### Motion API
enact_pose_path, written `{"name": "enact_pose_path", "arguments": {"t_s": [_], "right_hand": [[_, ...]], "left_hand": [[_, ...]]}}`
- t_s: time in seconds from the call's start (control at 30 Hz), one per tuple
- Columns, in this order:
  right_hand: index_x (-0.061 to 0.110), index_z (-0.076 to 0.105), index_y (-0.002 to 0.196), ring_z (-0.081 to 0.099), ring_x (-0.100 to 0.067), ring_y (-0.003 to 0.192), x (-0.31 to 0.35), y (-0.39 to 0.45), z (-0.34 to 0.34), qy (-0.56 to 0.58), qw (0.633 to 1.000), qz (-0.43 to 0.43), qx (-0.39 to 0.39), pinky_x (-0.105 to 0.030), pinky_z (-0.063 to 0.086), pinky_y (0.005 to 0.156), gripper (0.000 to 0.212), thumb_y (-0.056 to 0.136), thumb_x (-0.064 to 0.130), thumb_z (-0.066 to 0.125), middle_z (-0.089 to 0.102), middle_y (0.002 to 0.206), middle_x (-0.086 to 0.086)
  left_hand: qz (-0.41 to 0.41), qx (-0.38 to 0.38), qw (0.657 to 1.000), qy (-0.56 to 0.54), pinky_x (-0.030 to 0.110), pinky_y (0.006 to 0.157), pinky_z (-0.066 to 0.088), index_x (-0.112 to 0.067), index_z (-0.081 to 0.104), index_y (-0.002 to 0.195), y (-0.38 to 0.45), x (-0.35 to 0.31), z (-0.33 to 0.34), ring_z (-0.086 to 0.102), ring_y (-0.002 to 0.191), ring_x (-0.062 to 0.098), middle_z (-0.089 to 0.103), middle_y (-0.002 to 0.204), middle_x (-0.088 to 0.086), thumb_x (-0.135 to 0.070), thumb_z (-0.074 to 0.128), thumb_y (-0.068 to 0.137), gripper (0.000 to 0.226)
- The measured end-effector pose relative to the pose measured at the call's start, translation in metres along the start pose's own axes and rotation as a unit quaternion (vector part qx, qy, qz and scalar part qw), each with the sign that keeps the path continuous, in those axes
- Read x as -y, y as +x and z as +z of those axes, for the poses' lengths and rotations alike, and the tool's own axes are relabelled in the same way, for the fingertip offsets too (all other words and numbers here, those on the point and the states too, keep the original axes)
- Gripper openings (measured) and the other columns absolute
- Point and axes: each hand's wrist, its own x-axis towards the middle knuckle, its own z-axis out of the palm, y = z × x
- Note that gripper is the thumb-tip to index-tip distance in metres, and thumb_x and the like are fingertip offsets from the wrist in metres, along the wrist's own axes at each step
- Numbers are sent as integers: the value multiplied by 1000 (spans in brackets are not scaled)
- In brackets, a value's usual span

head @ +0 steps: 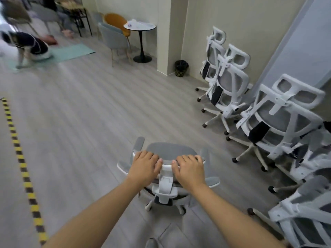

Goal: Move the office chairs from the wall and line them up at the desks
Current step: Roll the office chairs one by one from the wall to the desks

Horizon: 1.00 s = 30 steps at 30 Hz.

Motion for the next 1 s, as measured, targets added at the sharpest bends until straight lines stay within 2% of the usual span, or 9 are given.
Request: {"name": "enact_pose_path", "arguments": {"t_s": [0.17,0.47,1.0], "right_hand": [[22,65,74,57,-21,70,72,-38,-7,26,997,-66,19,-40,39,74,38,97,42,43,67,74,4],[22,64,69,56,-20,68,226,-104,-19,56,989,-135,23,-41,40,77,36,95,39,45,66,70,5],[22,64,68,56,-20,66,575,-226,-24,79,973,-213,27,-39,41,76,36,94,39,47,65,68,5]], "left_hand": [[-53,9,998,19,34,89,38,-25,62,92,-91,31,-38,52,89,17,60,88,-7,-43,24,103,43],[-148,-21,988,33,33,89,39,-25,60,89,-245,104,-100,52,91,17,60,90,-8,-43,28,103,39],[-222,-54,972,55,34,87,40,-24,58,89,-538,304,-236,49,87,17,57,88,-6,-41,27,103,38]]}}
